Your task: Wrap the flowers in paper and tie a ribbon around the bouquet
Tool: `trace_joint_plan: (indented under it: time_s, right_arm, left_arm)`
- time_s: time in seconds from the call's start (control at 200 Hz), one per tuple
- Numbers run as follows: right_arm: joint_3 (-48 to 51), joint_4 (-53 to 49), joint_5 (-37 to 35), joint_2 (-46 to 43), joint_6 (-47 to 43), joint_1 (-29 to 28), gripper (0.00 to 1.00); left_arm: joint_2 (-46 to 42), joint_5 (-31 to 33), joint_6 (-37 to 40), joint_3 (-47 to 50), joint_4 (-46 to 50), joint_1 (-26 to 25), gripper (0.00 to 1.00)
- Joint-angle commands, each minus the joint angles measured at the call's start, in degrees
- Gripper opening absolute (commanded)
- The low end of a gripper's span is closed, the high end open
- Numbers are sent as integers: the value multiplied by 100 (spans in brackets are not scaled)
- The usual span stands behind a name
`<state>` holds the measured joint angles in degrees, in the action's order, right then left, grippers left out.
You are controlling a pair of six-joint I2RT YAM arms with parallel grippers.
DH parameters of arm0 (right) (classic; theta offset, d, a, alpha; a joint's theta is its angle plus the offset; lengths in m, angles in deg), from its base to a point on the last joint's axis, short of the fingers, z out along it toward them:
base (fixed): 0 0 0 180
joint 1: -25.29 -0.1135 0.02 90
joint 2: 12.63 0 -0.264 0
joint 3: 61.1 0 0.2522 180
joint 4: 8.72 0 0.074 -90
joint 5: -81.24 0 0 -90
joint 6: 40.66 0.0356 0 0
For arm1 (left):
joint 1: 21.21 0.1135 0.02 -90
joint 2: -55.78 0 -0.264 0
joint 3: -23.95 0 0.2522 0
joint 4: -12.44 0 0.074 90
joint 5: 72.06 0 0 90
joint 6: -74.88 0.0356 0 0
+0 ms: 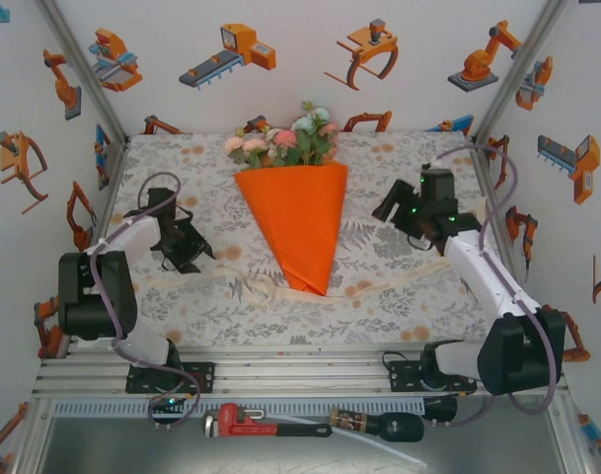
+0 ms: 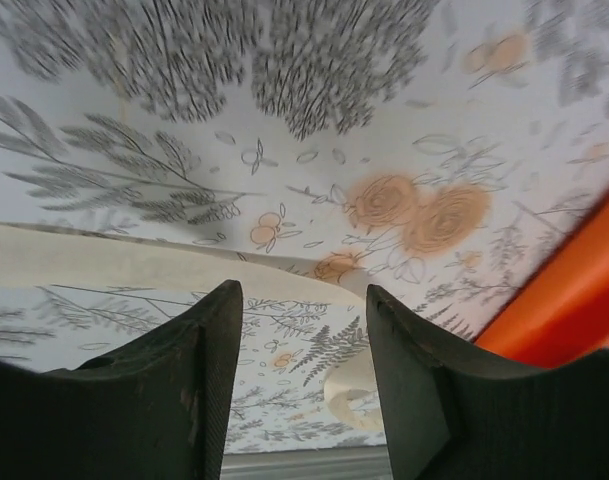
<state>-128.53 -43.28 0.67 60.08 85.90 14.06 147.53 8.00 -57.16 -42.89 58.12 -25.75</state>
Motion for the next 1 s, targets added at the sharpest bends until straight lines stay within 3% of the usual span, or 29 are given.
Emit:
trace_joint_plan:
  time_s: [0.0,0.295,0.395,0.526,0.571,0.691,0.906,0.991]
  right_arm:
    - [492,-679,-214,-153,543,-122,67]
    - [1129,-1742,-1246,-91,2090,-451,71]
    - [1182,-1708,-1295,33,2155,-453,72]
    - [1258,-1598,-1224,156,2244,-460,72]
    - [1292,-1576,-1249,237,2280,-463,72]
    - [1334,-1332,-1170,571,2312,-468,70]
    - [1500,-755,-962,983,2723,-526,55]
    - [1602,-785,-1442,1000,2804,-517,33]
  left_arm:
    - [-11,-127,-703,-35,-98,-476,55]
    - [17,183,-1619,291,-131,-1009,57]
    - [141,117,-1638,290,-322,-1073,38]
    - [62,277,-1600,307,-286,-1103,5]
    - [-20,394,-1591,316,-193,-1094,0]
    - [-218,569,-1452,331,2,-996,0]
    - [-689,822,-1145,421,350,-502,0]
    - [-957,1000,-1000,505,527,-153,0]
